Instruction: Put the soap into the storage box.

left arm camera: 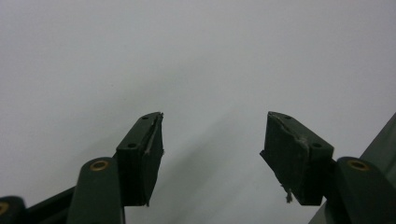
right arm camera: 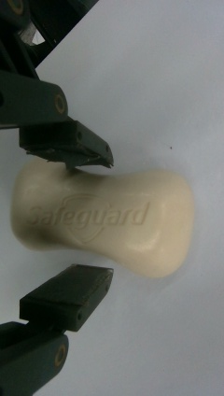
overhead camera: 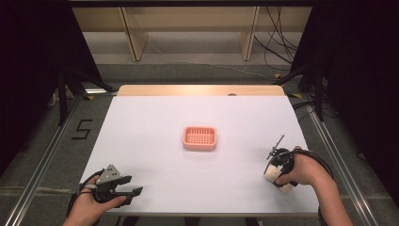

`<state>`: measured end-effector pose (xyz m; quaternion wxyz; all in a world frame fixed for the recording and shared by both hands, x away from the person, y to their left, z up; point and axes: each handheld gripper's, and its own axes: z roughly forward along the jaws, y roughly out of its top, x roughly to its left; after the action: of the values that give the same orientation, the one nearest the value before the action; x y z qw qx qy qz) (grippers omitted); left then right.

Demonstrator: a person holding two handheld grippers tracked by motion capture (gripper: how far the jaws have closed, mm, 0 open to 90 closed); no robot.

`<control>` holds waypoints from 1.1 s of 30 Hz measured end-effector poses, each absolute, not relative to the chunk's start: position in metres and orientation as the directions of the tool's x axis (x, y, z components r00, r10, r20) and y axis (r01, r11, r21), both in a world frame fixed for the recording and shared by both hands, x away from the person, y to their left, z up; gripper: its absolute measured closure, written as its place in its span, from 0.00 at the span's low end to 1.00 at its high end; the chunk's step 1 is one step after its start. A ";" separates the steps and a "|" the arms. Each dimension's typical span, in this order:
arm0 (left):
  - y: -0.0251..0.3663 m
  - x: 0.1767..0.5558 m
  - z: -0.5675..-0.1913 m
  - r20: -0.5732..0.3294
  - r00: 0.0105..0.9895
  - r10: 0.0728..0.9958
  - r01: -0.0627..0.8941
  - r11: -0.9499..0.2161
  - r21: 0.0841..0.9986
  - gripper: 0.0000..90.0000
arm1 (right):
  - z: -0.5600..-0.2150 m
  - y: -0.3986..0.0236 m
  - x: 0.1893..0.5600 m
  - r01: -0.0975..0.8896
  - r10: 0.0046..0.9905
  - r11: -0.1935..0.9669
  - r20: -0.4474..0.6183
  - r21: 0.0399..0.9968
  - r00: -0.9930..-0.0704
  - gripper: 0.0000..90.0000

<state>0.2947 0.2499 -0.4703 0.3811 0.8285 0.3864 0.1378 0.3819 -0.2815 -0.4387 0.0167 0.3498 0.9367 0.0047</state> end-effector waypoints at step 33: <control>0.248 0.293 -0.470 -0.085 0.658 0.748 0.547 -0.398 0.737 0.41 | -0.448 -0.281 0.384 0.661 0.661 0.750 0.030 0.013 -0.750 0.56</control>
<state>0.2930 0.2485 -0.4703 0.3838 0.8258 0.3920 0.1310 0.3837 -0.2813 -0.4481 -0.0119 0.3534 0.9353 0.0113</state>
